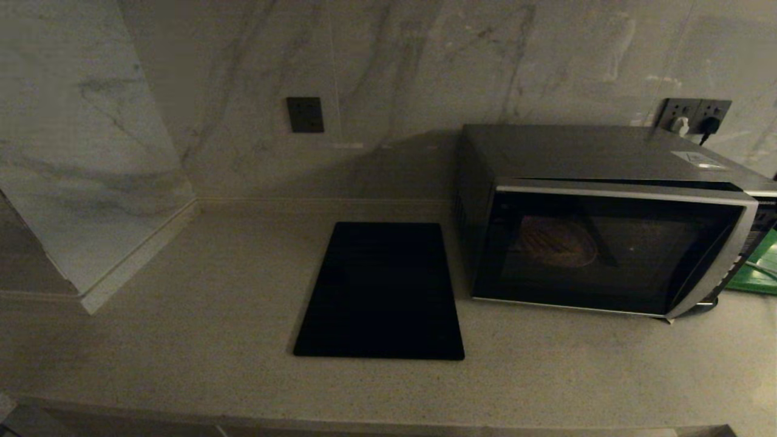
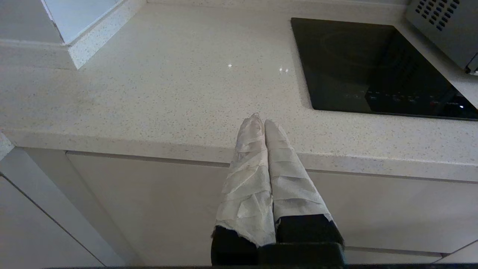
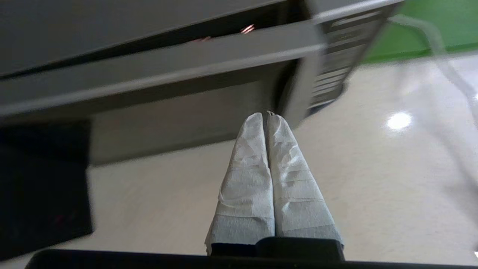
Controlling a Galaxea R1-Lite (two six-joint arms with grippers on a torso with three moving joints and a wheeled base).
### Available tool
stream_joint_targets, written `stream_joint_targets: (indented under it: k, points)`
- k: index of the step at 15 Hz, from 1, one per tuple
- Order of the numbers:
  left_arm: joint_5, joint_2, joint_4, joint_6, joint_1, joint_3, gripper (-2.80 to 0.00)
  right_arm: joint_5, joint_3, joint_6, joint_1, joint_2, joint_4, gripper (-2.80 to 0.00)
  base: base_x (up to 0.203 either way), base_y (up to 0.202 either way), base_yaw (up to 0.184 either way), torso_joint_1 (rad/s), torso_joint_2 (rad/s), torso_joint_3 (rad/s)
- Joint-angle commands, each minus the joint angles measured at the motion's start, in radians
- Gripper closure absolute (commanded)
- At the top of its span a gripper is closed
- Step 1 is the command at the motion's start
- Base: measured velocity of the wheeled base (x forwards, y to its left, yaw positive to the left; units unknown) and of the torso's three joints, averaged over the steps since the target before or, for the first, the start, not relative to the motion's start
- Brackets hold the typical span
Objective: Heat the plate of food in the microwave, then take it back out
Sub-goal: Open the microwave oven
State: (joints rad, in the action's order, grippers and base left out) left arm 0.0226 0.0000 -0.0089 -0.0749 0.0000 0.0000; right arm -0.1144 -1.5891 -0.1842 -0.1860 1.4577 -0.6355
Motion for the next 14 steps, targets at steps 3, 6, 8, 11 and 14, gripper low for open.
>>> stream_joint_targets:
  k: [3, 6, 8, 11, 14]
  points:
    - [0.000, 0.002, 0.000, 0.000, 0.000, 0.000, 0.00, 0.060, -0.125, -0.049, -0.001, 0.145, -0.077, 0.00, 0.000, 0.000, 0.000, 0.000, 0.00, 0.000]
    - [0.000, 0.002, 0.000, 0.000, 0.000, 0.000, 0.00, 0.088, -0.188, -0.091, -0.016, 0.212, -0.081, 0.00, 0.000, 0.000, 0.000, 0.000, 0.00, 0.000]
    - [0.000, 0.001, 0.000, 0.000, 0.000, 0.000, 0.00, 0.094, -0.232, -0.114, -0.026, 0.257, -0.081, 0.00, 0.000, 0.000, 0.000, 0.000, 0.00, 0.000]
    - [0.000, 0.001, 0.000, 0.000, 0.000, 0.000, 0.00, 0.091, -0.304, -0.121, -0.049, 0.329, -0.081, 0.00, 0.000, 0.000, 0.000, 0.000, 0.00, 0.000]
    - [0.000, 0.002, 0.000, 0.000, 0.000, 0.000, 0.00, 0.086, -0.358, -0.122, -0.079, 0.389, -0.079, 0.00, 0.000, 0.000, 0.000, 0.000, 0.00, 0.000]
